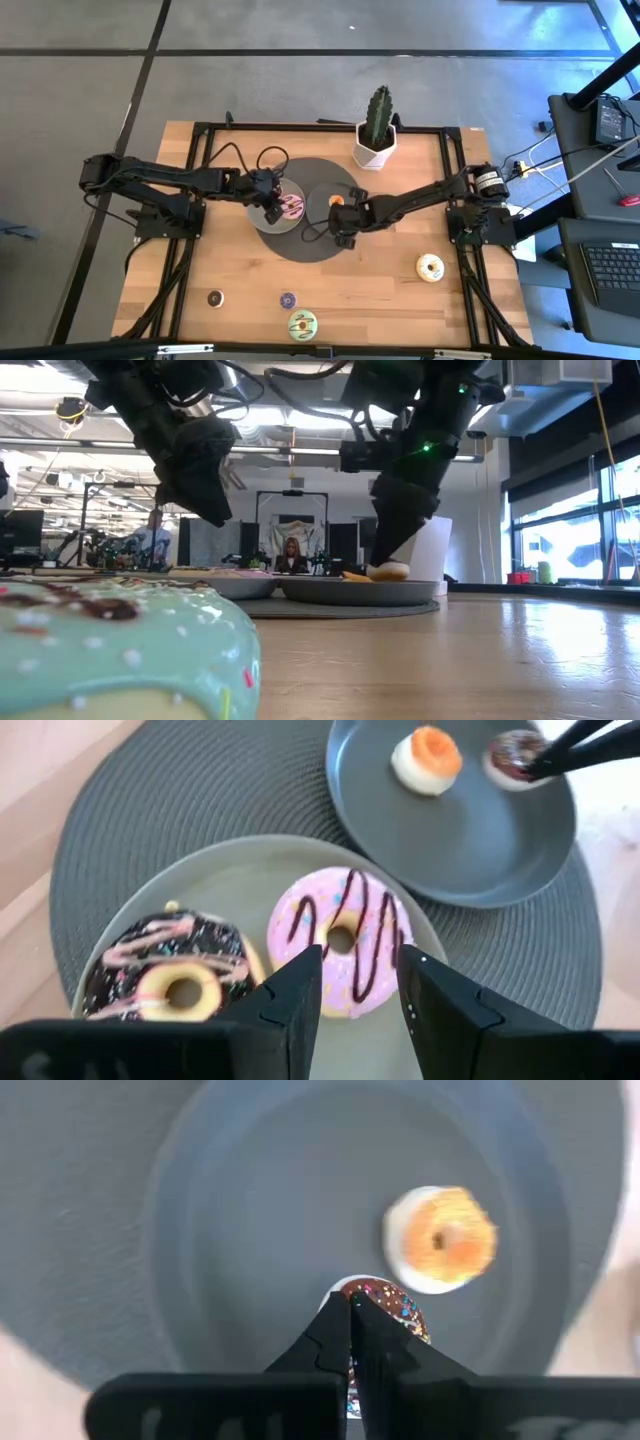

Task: Pick & Place donuts
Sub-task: Put the small brown donut on the dark gray plate

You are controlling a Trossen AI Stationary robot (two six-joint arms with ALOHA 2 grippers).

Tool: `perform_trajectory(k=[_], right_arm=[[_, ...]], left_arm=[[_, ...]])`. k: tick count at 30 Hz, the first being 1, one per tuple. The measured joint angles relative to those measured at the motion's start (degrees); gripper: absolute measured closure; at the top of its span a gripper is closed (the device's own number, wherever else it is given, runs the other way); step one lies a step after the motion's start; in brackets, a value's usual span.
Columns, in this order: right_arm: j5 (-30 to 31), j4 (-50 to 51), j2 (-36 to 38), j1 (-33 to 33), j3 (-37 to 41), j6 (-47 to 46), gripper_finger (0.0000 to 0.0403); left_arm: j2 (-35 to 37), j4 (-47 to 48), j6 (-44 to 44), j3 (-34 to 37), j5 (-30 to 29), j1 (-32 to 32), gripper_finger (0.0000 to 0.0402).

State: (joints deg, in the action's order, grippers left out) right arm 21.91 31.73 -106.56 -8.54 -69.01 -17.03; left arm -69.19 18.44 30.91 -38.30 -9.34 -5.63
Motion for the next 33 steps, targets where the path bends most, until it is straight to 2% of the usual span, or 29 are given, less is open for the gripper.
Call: perform_trajectory(k=[11, 33], right_arm=[[0.58, 0.32, -0.25, 0.42, 0.07, -0.78, 0.0396], [1.64, -1.27, -2.25, 0.88, 0.07, -2.04, 0.0395]], left_arm=[[0.0, -4.95, -1.82, 0.0, 0.01, 0.0, 0.0274], [0.0, -4.96, -3.21, 0.0, 0.04, 0.0, 0.0274]])
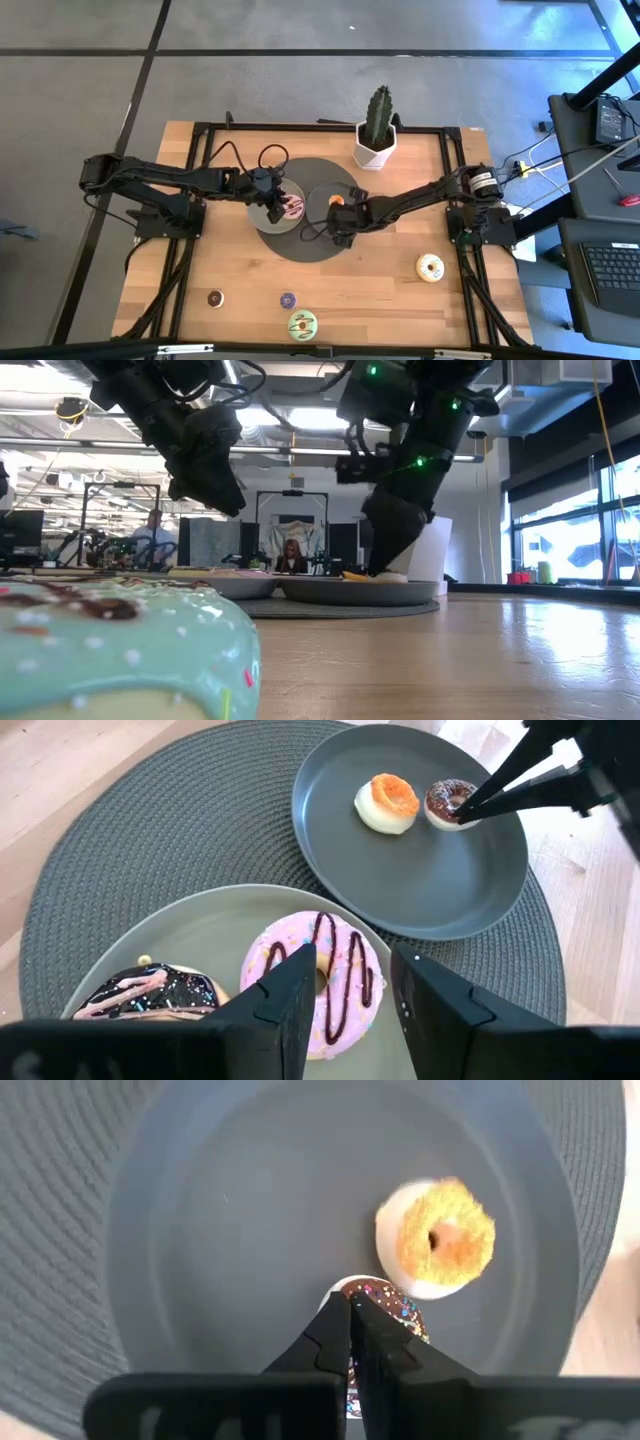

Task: Pick & Place donuts
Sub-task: Put the small brown donut on the dark gray plate, then put the small dark blue donut on the dark gray plate

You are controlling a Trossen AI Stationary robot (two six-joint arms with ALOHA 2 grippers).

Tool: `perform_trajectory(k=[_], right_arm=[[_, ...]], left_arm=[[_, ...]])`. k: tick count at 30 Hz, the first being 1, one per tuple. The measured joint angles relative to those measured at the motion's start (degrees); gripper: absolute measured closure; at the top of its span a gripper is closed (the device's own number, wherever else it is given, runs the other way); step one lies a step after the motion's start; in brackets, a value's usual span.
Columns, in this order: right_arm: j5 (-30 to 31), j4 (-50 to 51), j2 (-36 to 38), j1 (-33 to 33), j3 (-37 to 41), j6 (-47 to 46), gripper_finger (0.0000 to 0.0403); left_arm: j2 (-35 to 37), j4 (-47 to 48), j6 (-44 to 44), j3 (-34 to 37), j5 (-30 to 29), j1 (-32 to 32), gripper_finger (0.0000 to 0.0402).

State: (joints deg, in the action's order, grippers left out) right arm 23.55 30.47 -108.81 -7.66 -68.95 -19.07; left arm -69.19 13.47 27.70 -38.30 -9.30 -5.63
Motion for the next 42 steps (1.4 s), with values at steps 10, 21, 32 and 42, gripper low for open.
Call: perform_trajectory(k=[10, 21, 32, 42], right_arm=[[0.81, 0.04, -0.86, 0.0, 0.02, 1.09, 0.0394], [2.45, 0.88, 0.41, 0.02, -0.2, -1.67, 0.0291], [-10.75, 13.41, 10.76, -4.28, -0.87, -4.55, 0.0263], [-8.14, 13.51, 12.04, -8.8, -0.57, 7.73, 0.028]], left_arm=[[0.0, 0.0, 0.0, 0.0, -0.01, 0.0, 0.0274], [0.0, 0.0, 0.0, 0.0, 0.0, 0.0, 0.0274], [0.0, 0.0, -0.04, 0.0, 1.68, 0.0, 0.0274], [-0.4, -15.16, -16.64, -0.01, 21.25, 10.25, 0.0274]])
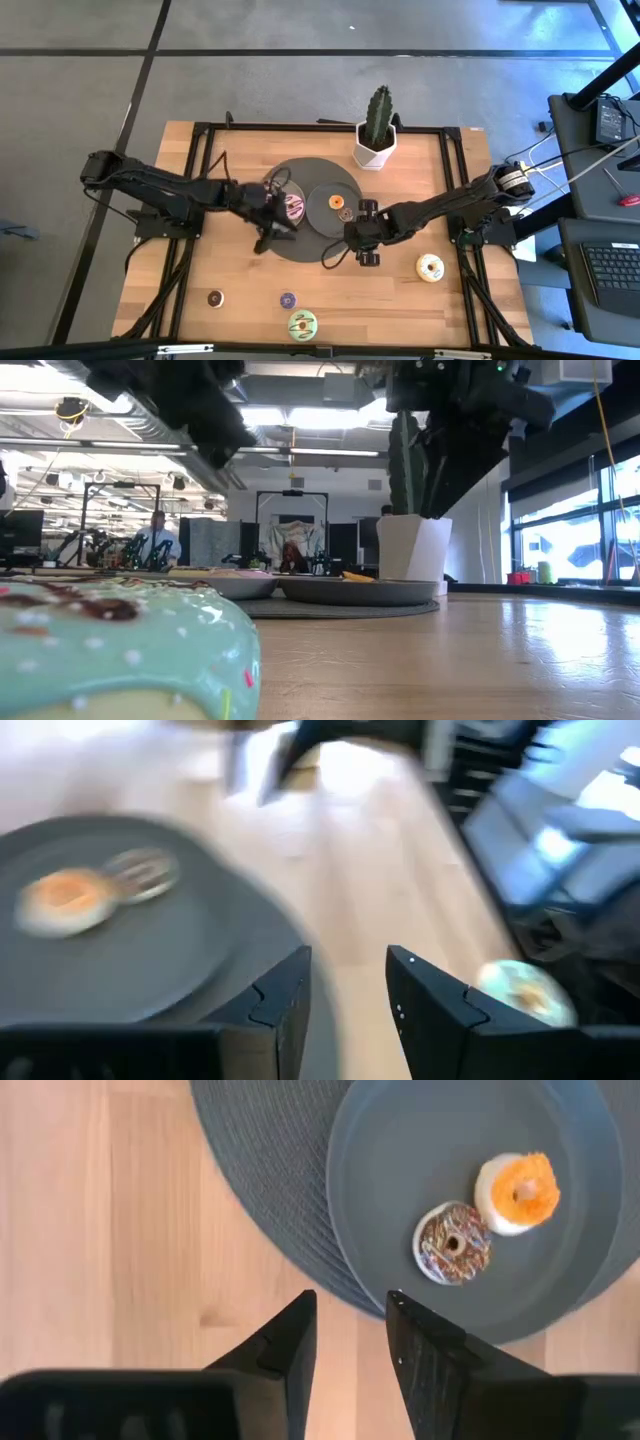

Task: Pick & Place donuts
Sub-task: Put the small dark blue donut on the dark gray plate

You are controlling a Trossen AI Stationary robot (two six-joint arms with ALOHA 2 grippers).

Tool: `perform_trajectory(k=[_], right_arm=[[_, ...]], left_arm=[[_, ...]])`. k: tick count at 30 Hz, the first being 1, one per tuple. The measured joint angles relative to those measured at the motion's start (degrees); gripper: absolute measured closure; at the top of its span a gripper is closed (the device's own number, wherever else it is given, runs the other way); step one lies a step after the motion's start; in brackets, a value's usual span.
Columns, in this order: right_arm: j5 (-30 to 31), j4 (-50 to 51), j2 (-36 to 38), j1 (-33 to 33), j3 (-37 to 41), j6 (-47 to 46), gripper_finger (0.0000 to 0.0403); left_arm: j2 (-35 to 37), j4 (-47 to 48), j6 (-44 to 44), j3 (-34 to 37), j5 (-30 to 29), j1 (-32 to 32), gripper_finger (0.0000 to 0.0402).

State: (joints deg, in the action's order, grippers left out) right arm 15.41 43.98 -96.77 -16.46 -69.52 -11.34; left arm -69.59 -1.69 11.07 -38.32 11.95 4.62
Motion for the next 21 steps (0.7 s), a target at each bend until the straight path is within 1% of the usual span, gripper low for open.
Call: perform_trajectory(k=[2, 4, 8, 10, 14, 17, 21], right_arm=[[-0.01, -1.64, 0.28, 0.41, 1.74, 3.01, 0.0285], [-0.09, -5.45, 1.33, 1.13, 4.56, 5.31, 0.0291], [-0.03, -14.46, 4.9, 3.53, 11.74, 5.86, 0.03], [-0.01, -18.74, 6.79, 4.49, 15.09, 5.86, 0.0303], [-0.03, -25.43, 9.94, 6.2, 19.89, 5.85, 0.0304], [0.03, -27.24, 11.06, 6.77, 21.6, 5.71, 0.0301], [-0.02, -27.49, 11.17, 6.85, 21.86, 5.58, 0.03]], left_arm=[[-0.24, -0.19, 0.06, 0.03, -0.01, 3.56, 0.0274], [-1.12, -0.22, 2.29, -0.01, -0.14, 6.99, 0.0274], [-3.66, -0.95, 4.76, 0.08, -0.42, 13.44, 0.0274], [-5.62, -3.21, 6.2, 0.06, -0.28, 15.73, 0.0274], [-9.47, -7.25, 9.67, -0.01, -0.4, 17.85, 0.0274], [-12.11, -7.95, 9.37, 0.01, -0.37, 18.9, 0.0274], [-15.72, -8.83, 9.36, 0.01, -0.35, 19.72, 0.0274]])
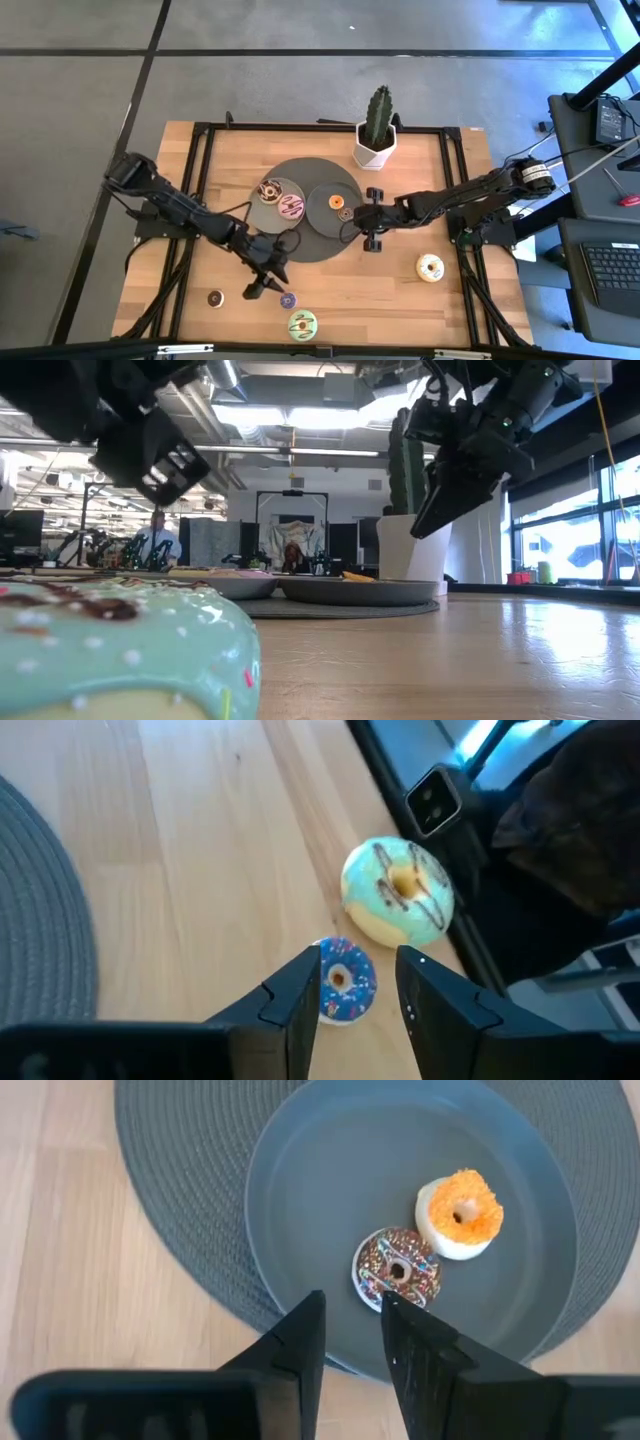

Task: Pick & Place donuts
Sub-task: Put the small dark blue donut on the dark gray plate

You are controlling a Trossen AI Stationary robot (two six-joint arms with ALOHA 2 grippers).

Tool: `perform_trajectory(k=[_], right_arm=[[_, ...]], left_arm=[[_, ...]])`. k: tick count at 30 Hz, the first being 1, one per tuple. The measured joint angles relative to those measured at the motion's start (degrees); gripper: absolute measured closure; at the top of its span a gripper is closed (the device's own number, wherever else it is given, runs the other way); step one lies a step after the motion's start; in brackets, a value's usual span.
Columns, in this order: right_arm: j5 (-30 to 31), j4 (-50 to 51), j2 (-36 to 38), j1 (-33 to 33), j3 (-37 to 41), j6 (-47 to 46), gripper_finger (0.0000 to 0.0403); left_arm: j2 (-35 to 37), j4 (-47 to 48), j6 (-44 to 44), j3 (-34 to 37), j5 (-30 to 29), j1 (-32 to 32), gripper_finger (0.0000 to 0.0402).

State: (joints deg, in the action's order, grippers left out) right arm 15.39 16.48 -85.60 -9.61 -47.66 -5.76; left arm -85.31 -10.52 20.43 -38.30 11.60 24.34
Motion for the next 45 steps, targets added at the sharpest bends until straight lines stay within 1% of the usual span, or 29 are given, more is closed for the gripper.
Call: perform_trajectory(k=[6, 10, 14, 20, 27, 36, 41, 45], right_arm=[[0.01, -0.41, -0.02, 0.02, -0.02, -0.13, 0.0299], [0.0, -0.46, -0.02, 0.02, -0.02, -0.46, 0.0299], [0.01, -0.45, -0.04, 0.02, -0.02, -1.27, 0.0299], [0.01, -0.45, -0.07, 0.02, -0.02, -1.25, 0.0299], [0.01, -0.43, -0.07, 0.02, -0.02, -1.22, 0.0299], [0.01, -0.41, -0.09, 0.02, -0.02, -1.25, 0.0299], [0.02, -0.39, -0.09, 0.02, -0.02, -1.25, 0.0299], [0.03, -0.41, -0.11, 0.02, -0.02, -1.25, 0.0299]], left_arm=[[-4.24, -1.71, -0.06, 0.0, -0.11, 0.11, 0.0274], [-6.36, -1.66, -0.07, 0.04, -3.77, -0.09, 0.0274], [-8.0, -2.19, 0.53, 0.04, -5.54, -0.1, 0.0274], [-8.35, -2.72, -5.69, 0.04, -5.95, 2.1, 0.0274], [-8.36, -6.85, -6.04, 0.02, -10.38, 4.34, 0.0274], [-8.88, -9.24, -5.77, -0.21, -10.52, 6.18, 0.0274], [-14.03, -8.85, -5.85, -3.1, -10.07, 6.38, 0.0274], [-17.28, -4.53, -7.09, -6.56, -9.14, 6.38, 0.0274]])
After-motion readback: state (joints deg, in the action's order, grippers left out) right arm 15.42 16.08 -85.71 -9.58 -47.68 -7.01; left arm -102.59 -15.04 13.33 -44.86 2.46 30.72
